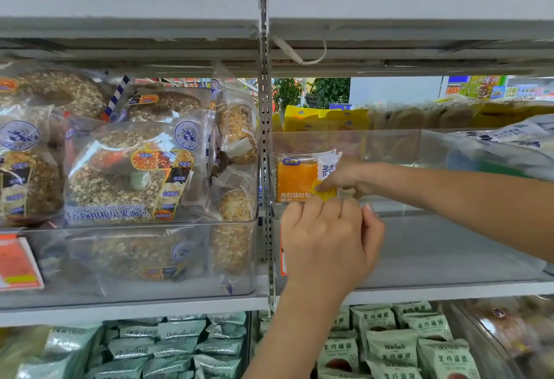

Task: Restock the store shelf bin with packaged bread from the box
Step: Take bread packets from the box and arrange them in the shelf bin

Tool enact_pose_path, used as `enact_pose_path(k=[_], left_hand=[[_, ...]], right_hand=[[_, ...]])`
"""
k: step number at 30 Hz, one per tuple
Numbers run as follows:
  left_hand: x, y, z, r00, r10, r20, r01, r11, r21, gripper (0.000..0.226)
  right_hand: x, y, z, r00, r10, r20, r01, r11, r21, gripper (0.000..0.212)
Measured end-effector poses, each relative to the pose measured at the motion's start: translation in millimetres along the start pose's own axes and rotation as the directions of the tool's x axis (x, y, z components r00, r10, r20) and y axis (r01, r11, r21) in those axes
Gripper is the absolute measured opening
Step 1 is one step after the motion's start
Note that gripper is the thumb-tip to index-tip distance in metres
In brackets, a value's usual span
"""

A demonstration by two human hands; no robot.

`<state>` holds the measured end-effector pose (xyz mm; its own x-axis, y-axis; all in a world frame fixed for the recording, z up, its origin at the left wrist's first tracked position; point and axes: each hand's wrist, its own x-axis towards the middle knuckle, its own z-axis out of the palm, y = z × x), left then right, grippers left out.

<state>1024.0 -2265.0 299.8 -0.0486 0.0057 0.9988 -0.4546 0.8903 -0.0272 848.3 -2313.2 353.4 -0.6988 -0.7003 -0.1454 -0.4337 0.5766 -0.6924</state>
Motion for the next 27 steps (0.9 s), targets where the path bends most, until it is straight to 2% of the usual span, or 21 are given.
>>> enact_pose_path(k=[4, 6, 9, 11, 13, 16, 18, 21, 22, 23, 25, 26, 27], left_hand=[[2, 0, -2, 0.999, -0.006, 0.032, 0.006, 1.0, 0.011, 0.04], [3, -1, -4, 0.998, -0.007, 0.064, 0.006, 1.0, 0.008, 0.036], [7, 0, -9, 0.992, -0.003, 0.13, 0.003, 1.0, 0.003, 0.035], [7, -1, -13, 0.984, -0.004, 0.18, 0.004, 1.0, -0.001, 0.034], [7, -2, -18, 0.976, 0.019, 0.218, -0.022, 1.0, 0.009, 0.033], [-5, 1, -30, 0.956, 0.017, 0.294, -0.018, 1.0, 0.003, 0.03], [-23, 9, -45, 0.949, -0.024, 0.313, 0.031, 0.999, -0.017, 0.032], [-73, 23, -82, 0.939, 0.001, 0.345, 0.046, 0.991, -0.128, 0.048], [-95, 26, -96, 0.929, 0.047, 0.367, 0.022, 0.983, -0.182, 0.047], [-119, 29, -109, 0.912, 0.091, 0.4, 0.001, 0.974, -0.225, 0.044], [-177, 36, -132, 0.839, 0.123, 0.53, 0.009, 0.971, -0.239, 0.037], [-203, 40, -143, 0.784, 0.095, 0.614, 0.049, 0.976, -0.214, 0.036], [-228, 45, -153, 0.697, 0.044, 0.716, 0.11, 0.98, -0.168, 0.037]], right_hand=[[-24, -7, -18, 0.996, 0.09, -0.017, -0.092, 0.972, -0.216, 0.07], [-43, -10, -32, 0.988, 0.013, -0.154, -0.054, 0.962, -0.267, 0.063], [-65, -6, -52, 0.937, -0.198, -0.286, 0.148, 0.971, -0.187, 0.049], [-92, 5, -54, 0.862, -0.303, -0.407, 0.286, 0.953, -0.103, 0.034], [-129, 17, -46, 0.753, -0.415, -0.511, 0.438, 0.895, -0.082, 0.019], [-197, 43, -22, 0.572, -0.531, -0.625, 0.653, 0.756, -0.045, 0.02], [-230, 72, -1, 0.516, -0.554, -0.654, 0.705, 0.707, -0.043, 0.023], [-262, 131, 46, 0.472, -0.542, -0.695, 0.676, 0.729, -0.11, 0.021], [-268, 152, 64, 0.487, -0.539, -0.687, 0.651, 0.749, -0.126, 0.02], [-270, 175, 84, 0.543, -0.529, -0.652, 0.617, 0.778, -0.118, 0.019], [-276, 223, 131, 0.755, -0.464, -0.464, 0.502, 0.864, -0.046, 0.023], [-279, 248, 155, 0.846, -0.417, -0.332, 0.433, 0.901, -0.028, 0.026], [-282, 275, 180, 0.909, -0.363, -0.204, 0.362, 0.931, -0.047, 0.027]])
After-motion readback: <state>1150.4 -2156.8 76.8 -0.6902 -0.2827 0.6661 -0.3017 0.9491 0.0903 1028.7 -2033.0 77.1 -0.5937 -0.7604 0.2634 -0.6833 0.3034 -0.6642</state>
